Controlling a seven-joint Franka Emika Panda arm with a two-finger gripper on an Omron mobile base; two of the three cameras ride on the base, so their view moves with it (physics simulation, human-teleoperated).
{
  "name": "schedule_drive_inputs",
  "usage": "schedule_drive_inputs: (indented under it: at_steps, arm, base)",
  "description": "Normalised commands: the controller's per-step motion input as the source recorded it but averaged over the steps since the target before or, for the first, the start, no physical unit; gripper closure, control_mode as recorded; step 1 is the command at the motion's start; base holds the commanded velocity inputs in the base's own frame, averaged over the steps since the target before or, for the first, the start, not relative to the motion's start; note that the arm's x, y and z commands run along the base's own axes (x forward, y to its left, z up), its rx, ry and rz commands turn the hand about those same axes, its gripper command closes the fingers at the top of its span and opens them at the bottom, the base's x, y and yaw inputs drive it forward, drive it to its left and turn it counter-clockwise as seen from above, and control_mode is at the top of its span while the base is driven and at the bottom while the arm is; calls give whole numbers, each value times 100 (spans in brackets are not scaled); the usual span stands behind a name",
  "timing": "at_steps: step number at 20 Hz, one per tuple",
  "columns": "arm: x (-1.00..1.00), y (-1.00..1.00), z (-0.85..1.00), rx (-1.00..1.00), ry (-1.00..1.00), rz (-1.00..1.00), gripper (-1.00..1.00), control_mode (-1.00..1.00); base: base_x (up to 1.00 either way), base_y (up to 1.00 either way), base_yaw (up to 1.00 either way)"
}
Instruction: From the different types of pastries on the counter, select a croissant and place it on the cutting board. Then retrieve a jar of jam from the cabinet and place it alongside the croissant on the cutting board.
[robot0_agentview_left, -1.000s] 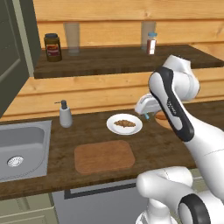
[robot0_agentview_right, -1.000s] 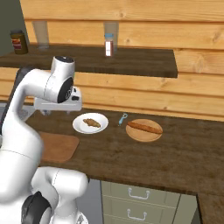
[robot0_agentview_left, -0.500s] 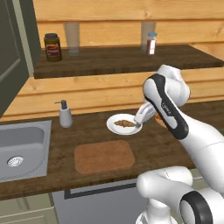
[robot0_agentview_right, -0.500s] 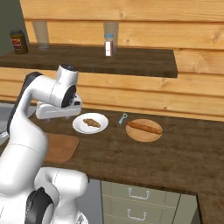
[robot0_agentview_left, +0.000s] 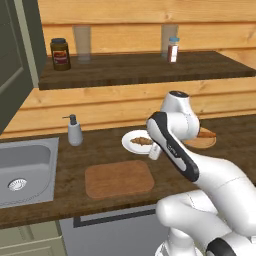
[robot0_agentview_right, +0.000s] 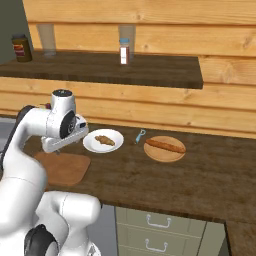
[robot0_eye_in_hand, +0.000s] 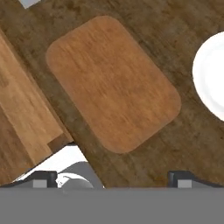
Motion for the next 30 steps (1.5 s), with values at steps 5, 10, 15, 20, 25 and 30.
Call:
schedule_drive_inputs:
  at_steps: [5, 10, 15, 20, 25, 30]
  arm:
    - [24, -1, -29, -7, -28, 0, -100, -100]
    - [67, -13, -25, 0, -11, 7, -100, -100]
    - [78, -4, 11, 0, 13, 2, -100, -100]
    - [51, -1, 14, 0, 0, 3, -100, -100]
    - [29, -10, 2, -1, -1, 7, -100, -100]
    - [34, -15, 0, 0, 0, 4, -100, -100]
  base:
    - [0, 0, 0]
    - [0, 0, 0]
    - [0, 0, 0]
    - [0, 0, 0]
    - [0, 0, 0]
    - [0, 0, 0]
